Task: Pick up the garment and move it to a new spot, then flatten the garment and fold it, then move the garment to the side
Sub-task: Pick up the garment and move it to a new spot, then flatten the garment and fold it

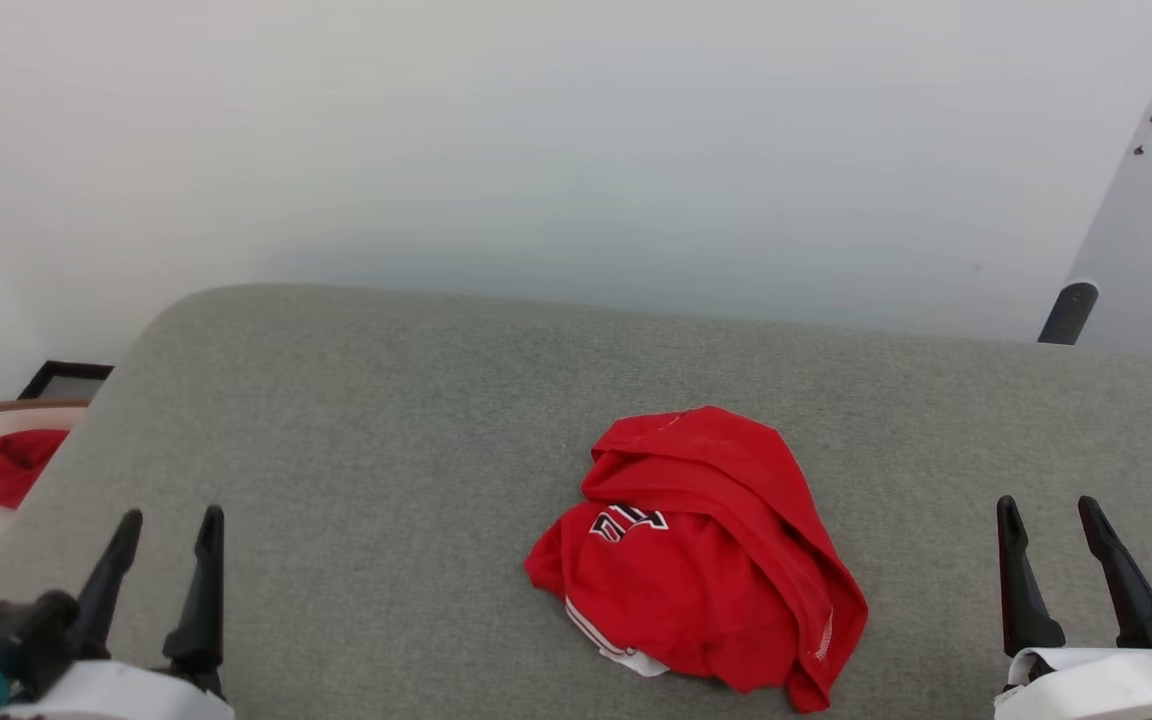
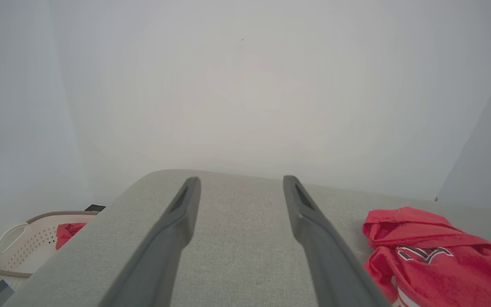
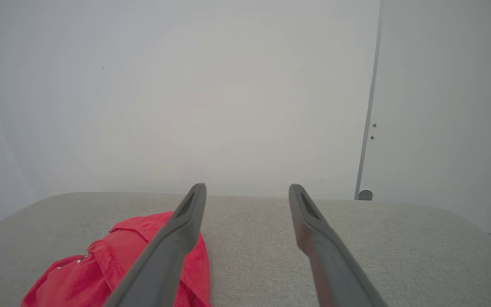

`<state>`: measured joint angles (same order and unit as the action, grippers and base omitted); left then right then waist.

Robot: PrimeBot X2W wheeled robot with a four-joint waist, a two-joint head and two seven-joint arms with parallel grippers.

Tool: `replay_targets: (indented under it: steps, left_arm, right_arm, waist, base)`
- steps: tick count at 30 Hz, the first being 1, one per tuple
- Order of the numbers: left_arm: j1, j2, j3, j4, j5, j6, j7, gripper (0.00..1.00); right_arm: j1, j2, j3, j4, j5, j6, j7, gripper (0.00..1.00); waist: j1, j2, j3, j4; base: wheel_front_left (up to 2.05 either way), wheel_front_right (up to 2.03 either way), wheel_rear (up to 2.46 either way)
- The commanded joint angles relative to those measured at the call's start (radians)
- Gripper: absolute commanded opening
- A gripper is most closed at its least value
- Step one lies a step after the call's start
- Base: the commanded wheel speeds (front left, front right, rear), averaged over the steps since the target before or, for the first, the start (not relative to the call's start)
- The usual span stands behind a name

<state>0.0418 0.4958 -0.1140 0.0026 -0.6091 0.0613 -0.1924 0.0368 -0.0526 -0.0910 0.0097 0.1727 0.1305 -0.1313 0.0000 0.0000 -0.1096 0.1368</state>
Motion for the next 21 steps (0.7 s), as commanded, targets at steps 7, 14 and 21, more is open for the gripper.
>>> replay_targets:
  steps: [7,14,21]
  left_arm:
    - [0.041,0.001,-0.004,0.031,0.0,-0.041,-0.036,1.0]
    - [0.035,-0.001,-0.006,0.034,-0.004,-0.043,-0.04,1.0]
    - [0.03,0.003,-0.011,0.027,-0.004,-0.035,-0.029,1.0]
  right_arm:
    - [0.017,0.002,0.005,0.004,0.009,0.0,-0.001,1.0]
    - [0.019,0.002,0.008,-0.001,0.005,0.0,0.004,1.0]
    - [0.019,0.002,0.015,-0.003,0.003,0.0,0.007,1.0]
  waist:
    - [0.0,0.0,0.003,0.015]
    - [0.0,0.0,0.007,0.019]
    - [0.0,0.0,0.012,0.022]
  base:
    - [0.0,0.0,0.0]
    - [0.0,0.0,0.0]
    - [0.0,0.0,0.0]
